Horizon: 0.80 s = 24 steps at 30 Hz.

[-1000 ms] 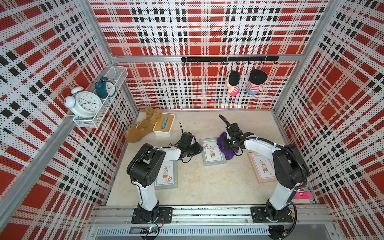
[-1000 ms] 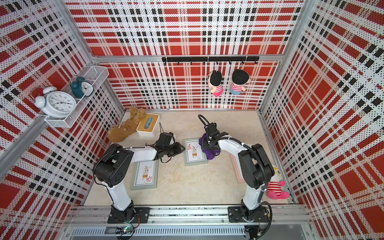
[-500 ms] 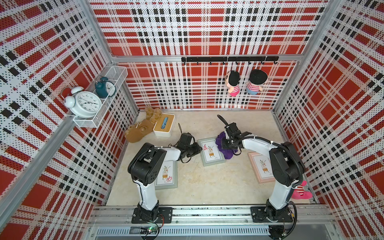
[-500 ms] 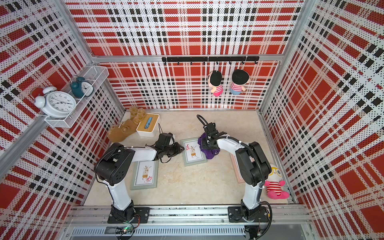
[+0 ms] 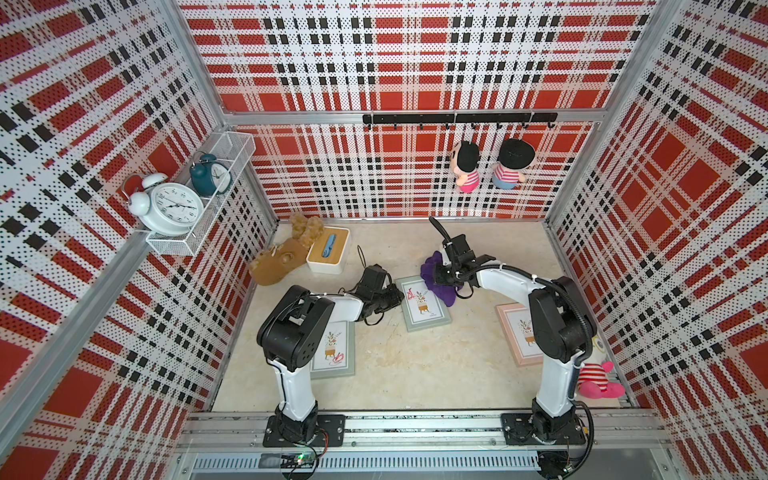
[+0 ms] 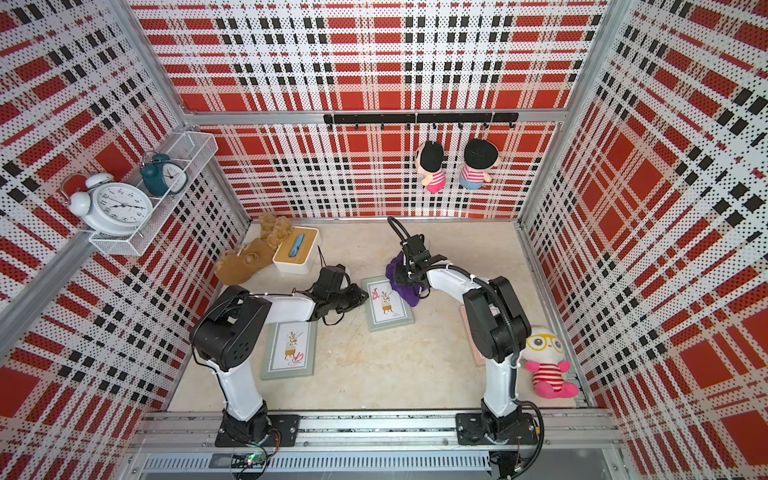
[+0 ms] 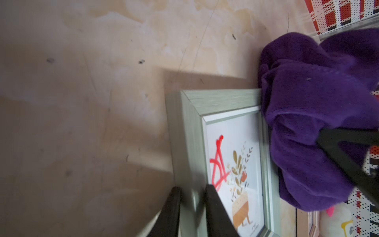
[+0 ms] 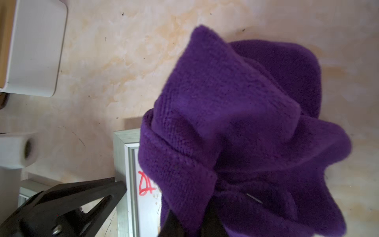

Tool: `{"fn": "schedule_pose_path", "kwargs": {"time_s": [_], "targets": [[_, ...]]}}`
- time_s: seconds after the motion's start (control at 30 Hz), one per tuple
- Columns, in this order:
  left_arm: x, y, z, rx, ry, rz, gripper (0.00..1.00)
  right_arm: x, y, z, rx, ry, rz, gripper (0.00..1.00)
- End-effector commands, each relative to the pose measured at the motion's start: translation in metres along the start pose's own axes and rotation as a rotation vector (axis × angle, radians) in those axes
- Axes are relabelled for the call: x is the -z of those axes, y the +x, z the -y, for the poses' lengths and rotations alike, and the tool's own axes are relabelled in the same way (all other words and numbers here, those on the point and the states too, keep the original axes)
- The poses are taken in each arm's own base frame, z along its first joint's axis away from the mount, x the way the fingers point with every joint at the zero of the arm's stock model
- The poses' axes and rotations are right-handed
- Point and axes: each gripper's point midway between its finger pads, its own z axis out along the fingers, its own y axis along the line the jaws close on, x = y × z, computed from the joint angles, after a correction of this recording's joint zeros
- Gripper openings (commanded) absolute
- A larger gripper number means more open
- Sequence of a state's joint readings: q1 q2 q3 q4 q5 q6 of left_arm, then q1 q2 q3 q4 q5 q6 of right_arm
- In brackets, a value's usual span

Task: Wipe the picture frame with a cloth
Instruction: Wipe the dirt from the picture frame.

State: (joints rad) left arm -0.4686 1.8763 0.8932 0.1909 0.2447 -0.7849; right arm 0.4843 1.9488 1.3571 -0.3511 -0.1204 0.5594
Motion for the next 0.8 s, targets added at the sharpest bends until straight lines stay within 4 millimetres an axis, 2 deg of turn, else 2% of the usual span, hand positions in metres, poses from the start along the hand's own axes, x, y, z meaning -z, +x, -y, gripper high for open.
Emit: {"fn": "schedule_pose_path", "kwargs": {"time_s": [0.0, 0.07, 0.17, 0.23, 0.33, 0.4, 0.47, 0.53, 0.7, 0.77], "targets": [[-0.007, 0.04, -0.073, 0.06, -0.275, -0.09, 0.24, -0.011, 0.028, 0.011, -0.013, 0.04, -0.078, 0.01], [-0.007, 0.044, -0.077, 0.081, -0.293, -0.087, 0.23, -0.005, 0.047, 0.019, -0.011, 0.054, -0.108, 0.01], [-0.006, 0.049, -0.083, 0.106, -0.324, -0.077, 0.22, 0.014, 0.08, 0.03, -0.016, 0.082, -0.153, 0.01], [-0.006, 0.054, -0.089, 0.127, -0.346, -0.071, 0.21, 0.027, 0.114, 0.039, -0.019, 0.11, -0.2, 0.01], [-0.004, 0.058, -0.094, 0.15, -0.354, -0.06, 0.2, 0.044, 0.15, 0.045, -0.051, 0.099, -0.242, 0.01], [-0.003, 0.059, -0.096, 0.154, -0.354, -0.06, 0.2, 0.047, 0.159, 0.049, -0.07, 0.092, -0.243, 0.01], [-0.003, 0.059, -0.096, 0.148, -0.351, -0.058, 0.2, 0.041, 0.152, 0.052, -0.069, 0.111, -0.208, 0.01], [-0.004, 0.059, -0.094, 0.132, -0.345, -0.066, 0.2, 0.028, 0.128, 0.052, -0.054, 0.143, -0.176, 0.0], [-0.006, 0.057, -0.089, 0.07, -0.335, -0.092, 0.2, -0.012, 0.043, 0.037, -0.04, 0.165, -0.083, 0.0], [-0.005, 0.058, -0.086, 0.049, -0.33, -0.102, 0.19, -0.026, 0.021, 0.032, -0.014, 0.191, -0.072, 0.0]]}}
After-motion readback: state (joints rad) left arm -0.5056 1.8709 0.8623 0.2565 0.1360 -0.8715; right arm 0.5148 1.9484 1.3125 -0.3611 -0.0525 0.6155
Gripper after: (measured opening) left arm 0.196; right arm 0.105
